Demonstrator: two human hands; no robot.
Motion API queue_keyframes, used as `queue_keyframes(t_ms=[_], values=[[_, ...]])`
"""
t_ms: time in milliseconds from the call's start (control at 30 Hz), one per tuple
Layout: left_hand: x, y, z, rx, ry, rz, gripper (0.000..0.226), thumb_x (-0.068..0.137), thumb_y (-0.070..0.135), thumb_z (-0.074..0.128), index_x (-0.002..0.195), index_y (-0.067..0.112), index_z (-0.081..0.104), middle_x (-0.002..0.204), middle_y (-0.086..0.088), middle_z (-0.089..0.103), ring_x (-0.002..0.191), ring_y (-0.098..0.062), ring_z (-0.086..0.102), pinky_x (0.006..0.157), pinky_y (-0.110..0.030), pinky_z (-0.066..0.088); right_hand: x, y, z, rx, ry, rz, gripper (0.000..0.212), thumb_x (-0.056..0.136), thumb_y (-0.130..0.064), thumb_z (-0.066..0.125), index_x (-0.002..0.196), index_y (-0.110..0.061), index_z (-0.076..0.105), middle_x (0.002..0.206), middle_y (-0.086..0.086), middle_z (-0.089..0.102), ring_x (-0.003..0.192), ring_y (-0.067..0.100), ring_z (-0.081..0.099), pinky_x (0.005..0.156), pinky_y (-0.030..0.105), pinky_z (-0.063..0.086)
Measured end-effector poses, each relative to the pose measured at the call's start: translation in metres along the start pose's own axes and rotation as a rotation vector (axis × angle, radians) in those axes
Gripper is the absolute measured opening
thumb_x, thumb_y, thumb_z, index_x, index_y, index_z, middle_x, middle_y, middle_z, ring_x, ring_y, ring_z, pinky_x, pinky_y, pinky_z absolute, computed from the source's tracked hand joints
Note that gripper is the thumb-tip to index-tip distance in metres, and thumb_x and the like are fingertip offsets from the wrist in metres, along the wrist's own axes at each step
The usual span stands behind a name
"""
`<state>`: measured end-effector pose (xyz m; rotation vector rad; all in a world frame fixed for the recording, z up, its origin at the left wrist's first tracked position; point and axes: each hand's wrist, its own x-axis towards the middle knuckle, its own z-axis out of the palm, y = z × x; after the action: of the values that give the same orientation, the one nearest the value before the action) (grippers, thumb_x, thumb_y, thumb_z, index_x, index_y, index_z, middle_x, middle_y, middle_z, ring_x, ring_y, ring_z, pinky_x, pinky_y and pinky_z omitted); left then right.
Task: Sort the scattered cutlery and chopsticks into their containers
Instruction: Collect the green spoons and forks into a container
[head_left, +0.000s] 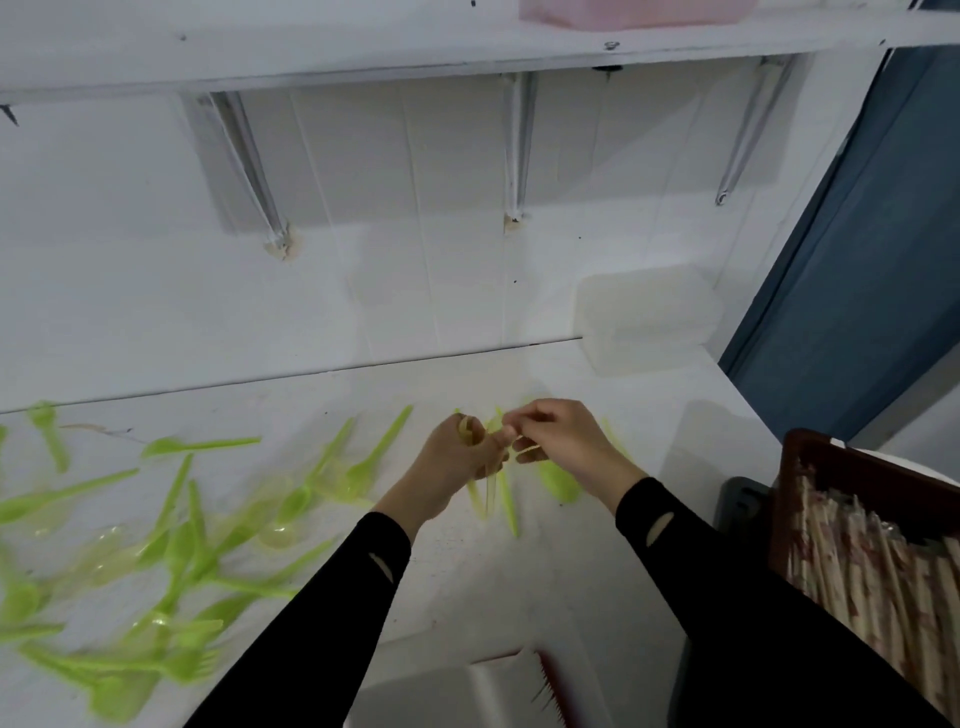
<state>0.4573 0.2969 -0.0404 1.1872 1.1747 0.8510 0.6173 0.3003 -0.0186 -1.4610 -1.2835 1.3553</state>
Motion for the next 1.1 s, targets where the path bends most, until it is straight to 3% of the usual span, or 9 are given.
queue_keyframes(t_ms=[100, 200, 333, 400, 467, 667, 800, 933, 1100], values=[[0.012, 0.008, 0.013, -0.035, -0.001, -0.072, 0.017, 0.092, 0.002, 0.062, 0.091, 0.009, 0.047, 0.085, -0.013, 0.069, 0.072, -0.025, 0.067, 0.075, -0.040, 0.060, 0.007, -0.002, -0.009, -0.076, 0.143, 0.010, 0.032, 0.100, -0.035, 0.052, 0.096, -0.011, 0.073, 0.083, 0.001, 0.070, 0.068, 0.018, 0.066, 0.065, 0.032, 0.056], [0.031, 0.008, 0.018, 0.029, -0.018, -0.038, 0.039, 0.098, 0.001, 0.050, 0.124, 0.030, 0.048, 0.105, -0.008, 0.071, 0.077, -0.024, 0.069, 0.067, -0.031, 0.059, 0.014, 0.010, -0.021, -0.764, 0.324, -0.006, 0.038, 0.102, -0.040, 0.036, 0.100, -0.017, 0.066, 0.099, 0.000, 0.068, 0.095, 0.024, 0.064, 0.078, 0.032, 0.047], [0.062, 0.003, 0.024, 0.554, -0.008, 0.183, 0.025, 0.090, -0.003, 0.057, 0.095, 0.019, 0.067, 0.092, 0.003, 0.068, 0.084, -0.015, 0.065, 0.073, -0.024, 0.052, 0.017, 0.027, -0.027, -1.148, 0.104, 0.194, 0.032, 0.096, -0.019, 0.045, 0.124, -0.016, 0.059, 0.129, 0.005, 0.057, 0.119, 0.027, 0.057, 0.093, 0.032, 0.044], [0.073, -0.001, 0.029, 0.836, -0.064, 0.238, 0.008, 0.090, 0.012, 0.064, 0.092, 0.019, 0.068, 0.094, 0.005, 0.067, 0.091, -0.016, 0.064, 0.080, -0.028, 0.050, 0.016, 0.029, -0.024, -1.227, 0.056, 0.210, 0.031, 0.095, -0.013, 0.044, 0.122, -0.013, 0.060, 0.126, 0.006, 0.060, 0.117, 0.028, 0.060, 0.090, 0.032, 0.045], [0.082, -0.003, 0.032, 1.155, -0.147, 0.273, 0.026, 0.092, 0.009, 0.055, 0.109, 0.023, 0.068, 0.110, 0.003, 0.064, 0.102, -0.018, 0.060, 0.083, -0.030, 0.047, 0.017, 0.030, -0.022, -1.246, 0.026, 0.208, 0.030, 0.096, -0.013, 0.043, 0.121, -0.012, 0.060, 0.123, 0.005, 0.062, 0.115, 0.026, 0.061, 0.086, 0.032, 0.044], [0.098, -0.004, 0.025, 1.447, -0.411, 0.412, 0.057, 0.084, -0.011, 0.046, 0.127, 0.023, 0.062, 0.131, 0.000, 0.055, 0.112, -0.026, 0.059, 0.090, -0.041, 0.049, 0.021, 0.020, -0.031, -1.139, 0.235, 0.252, 0.030, 0.094, -0.012, 0.044, 0.123, -0.012, 0.053, 0.129, 0.010, 0.048, 0.121, 0.031, 0.047, 0.097, 0.039, 0.040], [0.098, -0.010, 0.022, 1.506, -0.391, 0.435, 0.047, 0.092, -0.001, 0.052, 0.131, 0.024, 0.058, 0.131, 0.002, 0.053, 0.115, -0.022, 0.056, 0.082, -0.036, 0.048, 0.020, 0.023, -0.038, -1.135, 0.192, 0.453, 0.039, 0.095, -0.011, 0.040, 0.134, -0.008, 0.045, 0.137, 0.016, 0.039, 0.127, 0.041, 0.042, 0.107, 0.058, 0.034], [0.093, -0.022, 0.014, 1.419, -0.234, 0.560, 0.040, 0.098, 0.010, 0.049, 0.137, 0.020, 0.052, 0.124, -0.007, 0.049, 0.108, -0.024, 0.056, 0.076, -0.036, 0.049, 0.019, 0.027, -0.035, -1.146, 0.163, 0.443, 0.040, 0.096, -0.013, 0.042, 0.136, -0.009, 0.046, 0.135, 0.012, 0.044, 0.125, 0.033, 0.047, 0.107, 0.048, 0.038], [0.071, 0.008, 0.010, 0.698, 0.116, 0.443, 0.033, 0.098, 0.019, 0.058, 0.131, 0.015, 0.058, 0.112, -0.002, 0.052, 0.103, -0.019, 0.056, 0.087, -0.005, 0.034, 0.017, 0.021, -0.033, -1.163, 0.226, 0.305, 0.030, 0.093, -0.009, 0.045, 0.122, -0.009, 0.054, 0.125, 0.008, 0.057, 0.117, 0.028, 0.054, 0.096, 0.035, 0.041]])
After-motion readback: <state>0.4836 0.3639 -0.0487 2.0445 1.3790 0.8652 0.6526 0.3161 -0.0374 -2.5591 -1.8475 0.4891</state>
